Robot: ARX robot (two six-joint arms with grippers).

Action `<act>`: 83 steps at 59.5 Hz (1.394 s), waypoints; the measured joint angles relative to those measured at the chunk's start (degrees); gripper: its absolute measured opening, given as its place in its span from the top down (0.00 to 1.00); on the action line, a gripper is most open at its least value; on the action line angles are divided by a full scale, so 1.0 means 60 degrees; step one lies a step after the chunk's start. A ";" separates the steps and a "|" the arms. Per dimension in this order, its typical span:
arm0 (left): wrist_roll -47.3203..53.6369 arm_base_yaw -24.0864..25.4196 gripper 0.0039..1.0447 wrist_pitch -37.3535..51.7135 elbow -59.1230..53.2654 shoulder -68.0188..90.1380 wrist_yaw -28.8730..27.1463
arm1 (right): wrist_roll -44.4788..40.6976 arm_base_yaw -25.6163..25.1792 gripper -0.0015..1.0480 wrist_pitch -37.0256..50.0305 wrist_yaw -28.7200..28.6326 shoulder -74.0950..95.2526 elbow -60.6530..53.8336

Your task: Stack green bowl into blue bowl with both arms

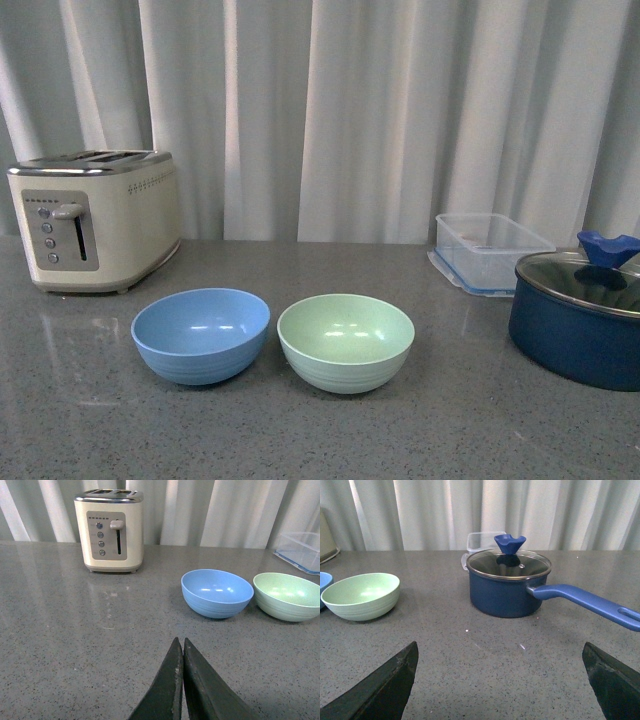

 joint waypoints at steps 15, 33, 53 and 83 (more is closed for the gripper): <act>0.0000 0.0000 0.97 -0.1490 0.0000 -0.1242 0.0004 | 0.0000 0.0000 0.10 0.0000 0.0000 0.0000 0.0000; 0.0000 0.0000 0.84 -0.2255 0.0000 -0.2178 0.0000 | 0.0000 0.0000 0.10 0.0000 0.0000 0.0000 -0.0004; 0.0004 0.0000 0.23 -0.2255 0.0000 -0.2189 0.0004 | 0.1253 0.1300 0.10 -0.4226 0.0583 0.9129 0.5916; 0.0022 0.0000 0.06 -0.2255 0.0000 -0.2189 0.0004 | 0.2860 0.2663 0.10 -0.3785 0.0135 1.5227 1.1253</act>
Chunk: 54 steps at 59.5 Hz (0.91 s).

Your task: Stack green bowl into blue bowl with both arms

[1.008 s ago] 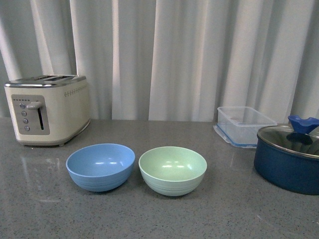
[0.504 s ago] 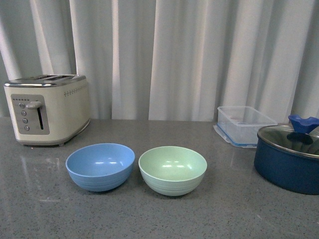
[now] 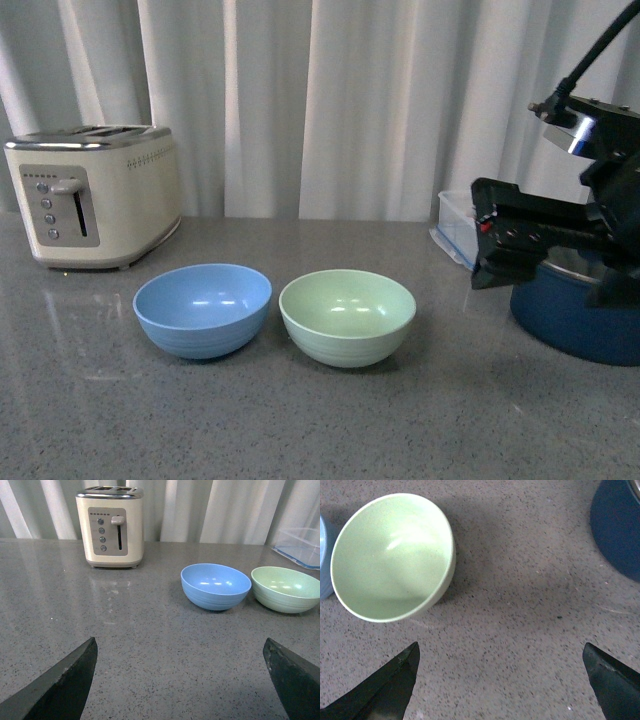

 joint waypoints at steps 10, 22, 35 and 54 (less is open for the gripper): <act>0.0000 0.0000 0.06 0.0000 0.0000 0.0000 0.0000 | 0.0025 0.0102 0.10 0.0186 -0.0084 0.0940 0.0656; 0.0000 0.0000 0.06 0.0000 0.0004 0.0000 0.0000 | -0.0058 0.0179 0.10 0.0321 -0.0182 0.1708 0.1126; 0.0000 0.0000 0.06 0.0000 0.0000 0.0000 0.0000 | -0.0313 0.0342 0.10 0.0302 -0.0321 0.2896 0.2222; 0.0000 0.0000 0.06 0.0000 0.0000 0.0000 0.0000 | -0.0481 0.0430 0.10 0.0149 -0.0492 0.3923 0.3297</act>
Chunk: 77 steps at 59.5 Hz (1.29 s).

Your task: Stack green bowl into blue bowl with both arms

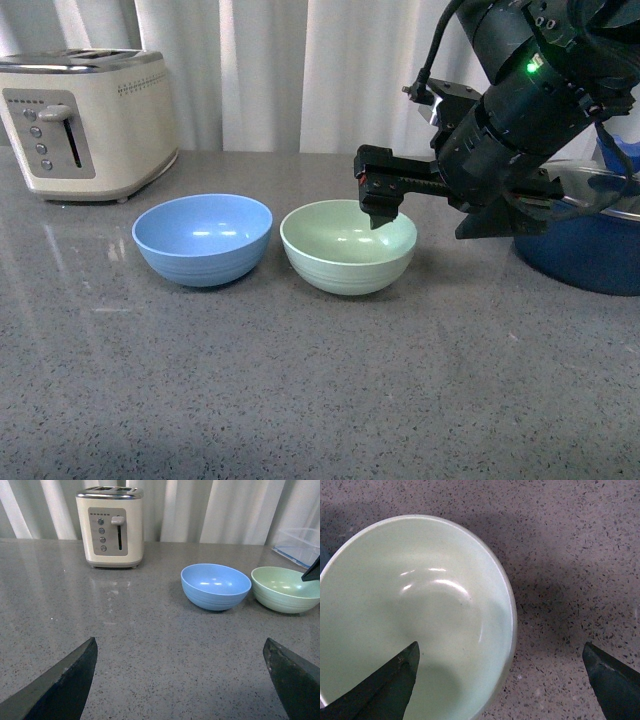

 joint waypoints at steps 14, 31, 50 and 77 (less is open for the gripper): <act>0.0000 0.0000 0.06 0.0000 0.0000 0.0000 0.0000 | -0.0015 0.0036 0.10 0.0011 -0.0076 0.0503 0.0317; 0.0000 0.0000 0.06 0.0000 0.0000 0.0000 0.0000 | -0.0109 0.0091 0.30 0.0342 -0.0080 0.0903 0.0481; 0.0000 0.0000 0.06 0.0000 0.0004 0.0000 0.0000 | -0.0102 0.0029 0.80 0.0750 -0.0076 0.0936 0.0284; 0.0004 0.0000 0.06 0.0000 0.0000 0.0000 0.0000 | -0.0306 -0.0018 0.99 0.0648 -0.0244 0.0616 0.0528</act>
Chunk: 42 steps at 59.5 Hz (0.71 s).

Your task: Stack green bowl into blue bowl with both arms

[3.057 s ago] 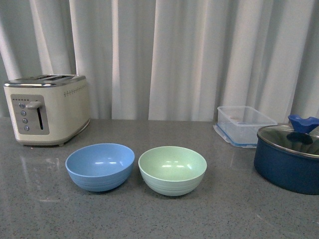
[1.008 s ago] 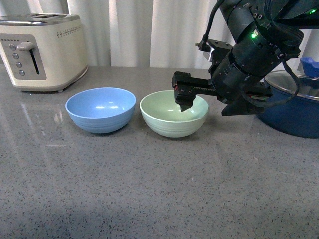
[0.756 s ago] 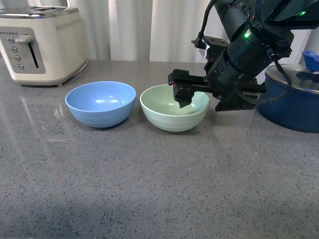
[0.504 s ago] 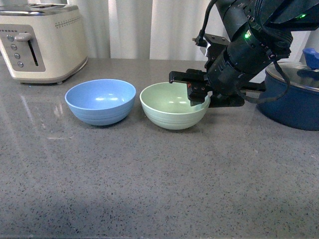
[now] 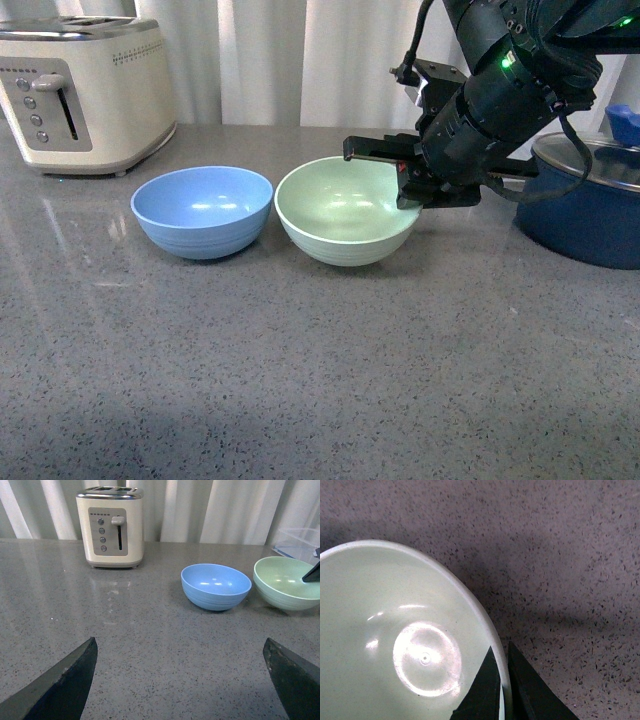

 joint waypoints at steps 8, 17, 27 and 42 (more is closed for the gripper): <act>-0.0004 0.0000 0.06 0.0000 0.0000 0.0000 0.0000 | -0.0018 0.0095 0.99 -0.0168 -0.0291 -0.0098 0.0495; 0.0000 0.0000 0.06 0.0000 0.0000 0.0000 0.0000 | -0.0018 0.0364 0.99 -0.0270 -0.0634 -0.0222 0.0994; -0.0004 0.0000 0.06 0.0000 0.0000 0.0000 0.0000 | -0.0033 0.0780 0.99 -0.0499 -0.0925 -0.0197 0.1603; -0.0004 0.0000 0.06 0.0000 0.0004 0.0000 0.0000 | -0.0084 0.1144 0.99 -0.0721 -0.1173 0.0368 0.2539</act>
